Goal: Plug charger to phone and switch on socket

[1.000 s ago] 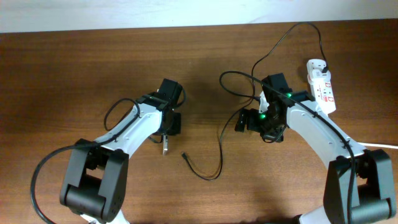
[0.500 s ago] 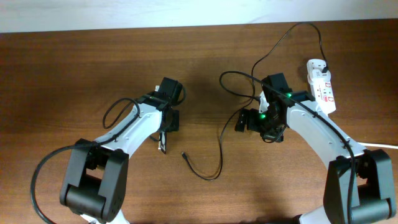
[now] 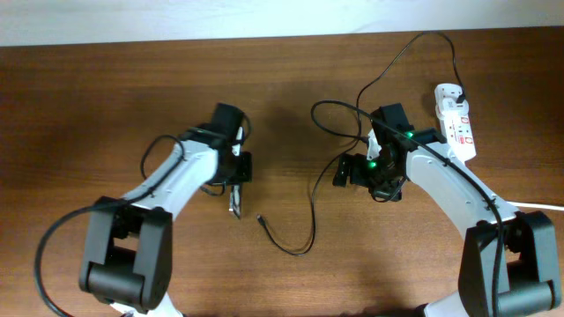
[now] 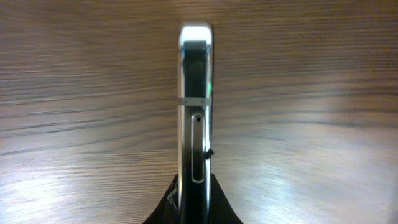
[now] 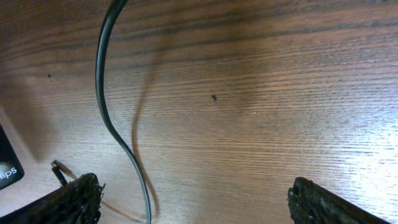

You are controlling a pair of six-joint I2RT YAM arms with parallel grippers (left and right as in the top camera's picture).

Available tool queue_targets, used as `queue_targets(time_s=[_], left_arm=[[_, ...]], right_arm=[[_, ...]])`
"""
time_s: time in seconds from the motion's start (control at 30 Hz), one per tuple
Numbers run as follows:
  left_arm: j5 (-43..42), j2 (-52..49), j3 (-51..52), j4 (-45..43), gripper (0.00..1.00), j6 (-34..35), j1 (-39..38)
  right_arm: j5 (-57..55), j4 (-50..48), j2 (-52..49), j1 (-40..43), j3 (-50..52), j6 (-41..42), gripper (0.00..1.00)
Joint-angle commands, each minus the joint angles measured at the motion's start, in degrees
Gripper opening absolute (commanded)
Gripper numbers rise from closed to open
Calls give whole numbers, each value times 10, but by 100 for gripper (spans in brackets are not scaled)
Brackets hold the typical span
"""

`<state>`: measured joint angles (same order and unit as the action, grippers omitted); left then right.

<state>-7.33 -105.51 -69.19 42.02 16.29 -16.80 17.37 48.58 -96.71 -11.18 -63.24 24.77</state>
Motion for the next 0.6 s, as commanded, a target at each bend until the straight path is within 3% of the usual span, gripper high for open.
queue_targets(time_s=[0.0,0.1,0.3,0.43,0.5,0.57], left_arm=[[-296,-5,-18,-35,0,-19,70],[-434,-5,-17,-96,0,-19,131],[-558,-5,50,-209,0,-23,200],[-591,-5,147,-406,0,60,241],[-591,-5,189,-509,0,125,266],[-591,-5,211,-560,0,163,293]], right_arm=[[-5,-1,-2,-1,5,-5,99],[-5,-16,-2,-2,5,-5,98],[25,-35,-2,-1,5,-6,99],[80,-44,-2,-37,5,-50,87],[76,-54,-2,-83,5,-51,86],[75,-74,-2,-136,5,-51,85]])
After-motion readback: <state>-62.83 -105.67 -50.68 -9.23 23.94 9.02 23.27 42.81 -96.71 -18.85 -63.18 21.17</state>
